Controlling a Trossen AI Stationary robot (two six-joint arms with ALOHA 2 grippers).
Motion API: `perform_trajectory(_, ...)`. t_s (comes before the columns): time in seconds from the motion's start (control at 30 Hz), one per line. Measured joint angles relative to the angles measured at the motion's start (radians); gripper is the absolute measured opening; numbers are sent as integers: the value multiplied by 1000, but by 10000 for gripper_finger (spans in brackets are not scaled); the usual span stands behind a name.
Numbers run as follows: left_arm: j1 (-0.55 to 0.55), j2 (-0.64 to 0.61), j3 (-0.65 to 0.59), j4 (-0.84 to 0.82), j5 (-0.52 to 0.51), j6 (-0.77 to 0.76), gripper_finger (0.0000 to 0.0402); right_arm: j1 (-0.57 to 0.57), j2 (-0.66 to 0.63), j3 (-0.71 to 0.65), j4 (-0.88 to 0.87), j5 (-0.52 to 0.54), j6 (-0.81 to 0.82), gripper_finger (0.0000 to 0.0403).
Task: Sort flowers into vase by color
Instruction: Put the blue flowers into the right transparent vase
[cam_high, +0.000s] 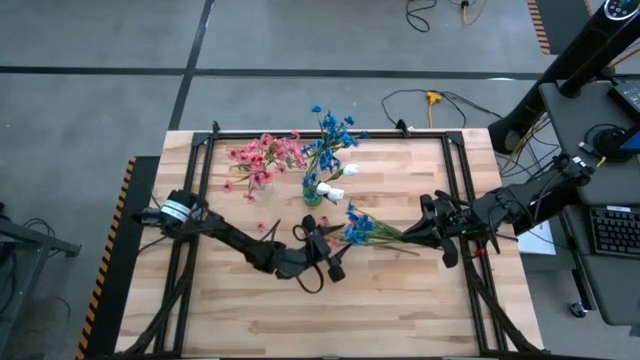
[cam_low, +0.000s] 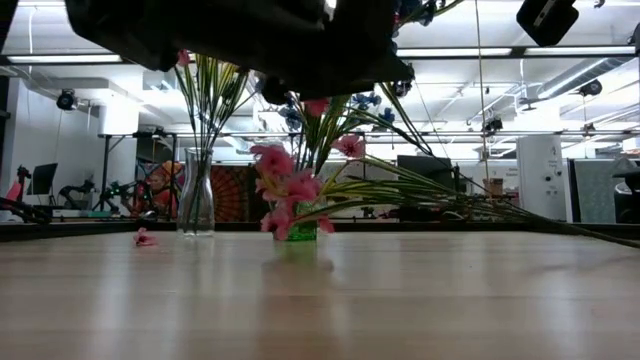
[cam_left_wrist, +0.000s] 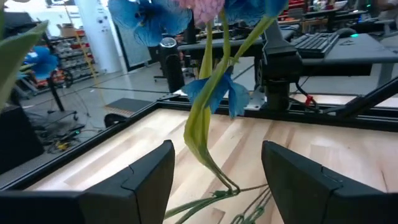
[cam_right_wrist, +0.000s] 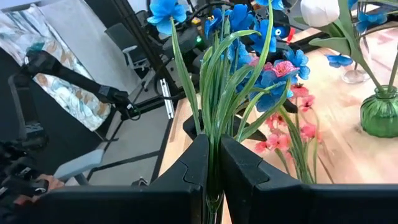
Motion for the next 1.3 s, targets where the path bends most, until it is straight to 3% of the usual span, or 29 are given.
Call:
perform_trajectory(0.17, 19, -1, 0, 4, 19, 13, 215, 0, 0, 0, 0, 0, -13, 28)
perform_trajectory(0.77, 33, -4, 15, 19, 47, 38, 123, 0, 5, 0, 14, -37, -67, 28)
perform_trajectory(1.13, 31, -4, 12, -3, 46, 38, 10, 0, -2, 0, 46, -47, -74, 28)
perform_trajectory(1.3, 31, -4, 11, -19, 44, 19, 7, 0, -2, 10, 48, -51, -66, 28)
